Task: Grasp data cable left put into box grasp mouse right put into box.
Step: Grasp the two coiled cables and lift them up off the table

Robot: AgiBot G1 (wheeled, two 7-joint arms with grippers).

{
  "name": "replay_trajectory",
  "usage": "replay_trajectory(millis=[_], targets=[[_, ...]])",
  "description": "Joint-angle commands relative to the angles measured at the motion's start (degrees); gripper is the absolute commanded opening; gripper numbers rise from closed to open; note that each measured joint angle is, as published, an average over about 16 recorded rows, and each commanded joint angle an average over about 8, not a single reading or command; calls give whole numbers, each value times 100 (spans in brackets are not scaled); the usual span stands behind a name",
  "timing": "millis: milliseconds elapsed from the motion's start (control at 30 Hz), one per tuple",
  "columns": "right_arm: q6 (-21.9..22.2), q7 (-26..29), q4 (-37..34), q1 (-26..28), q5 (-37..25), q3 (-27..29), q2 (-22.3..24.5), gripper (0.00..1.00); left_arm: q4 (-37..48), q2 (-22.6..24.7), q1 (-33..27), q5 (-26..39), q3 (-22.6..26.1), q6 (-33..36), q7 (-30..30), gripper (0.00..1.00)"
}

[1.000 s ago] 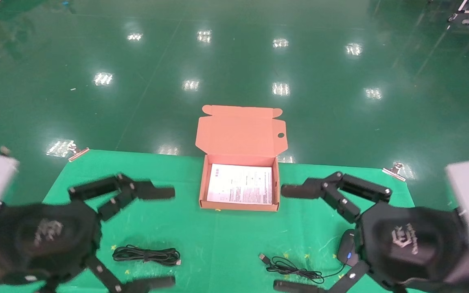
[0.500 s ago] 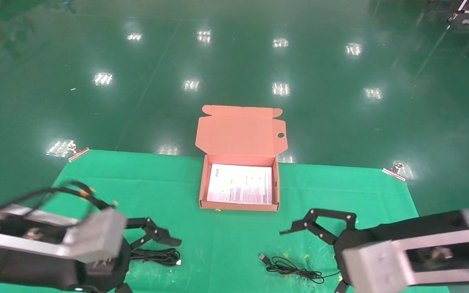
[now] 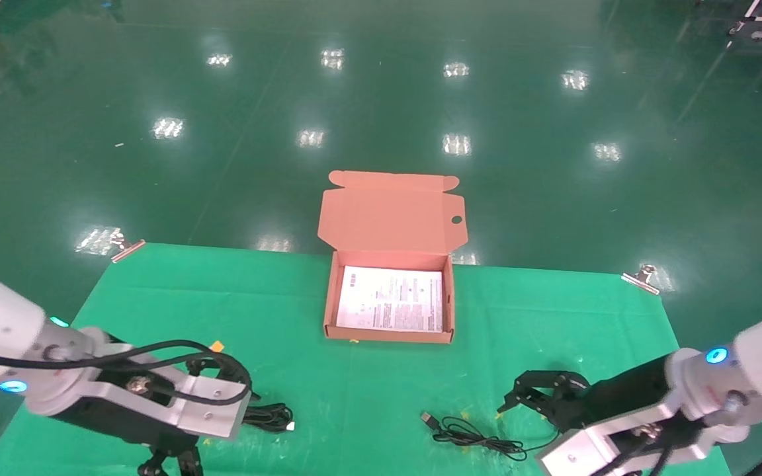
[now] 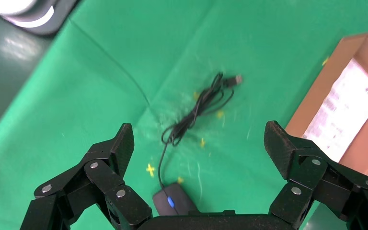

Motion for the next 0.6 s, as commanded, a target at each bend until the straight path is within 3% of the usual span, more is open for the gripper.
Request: replay_trajectory(millis=[33, 300, 600], targets=[[87, 15, -3, -14, -207, -113, -64, 100, -22, 102, -31, 292, 143, -74, -65, 100], [895, 537, -18, -513, -974, -280, -251, 100, 580, 459, 276, 1009, 384, -679, -243, 100], [1515, 1393, -97, -1007, -1758, -455, -594, 100, 2187, 970, 454, 1109, 400, -1271, 78, 100]])
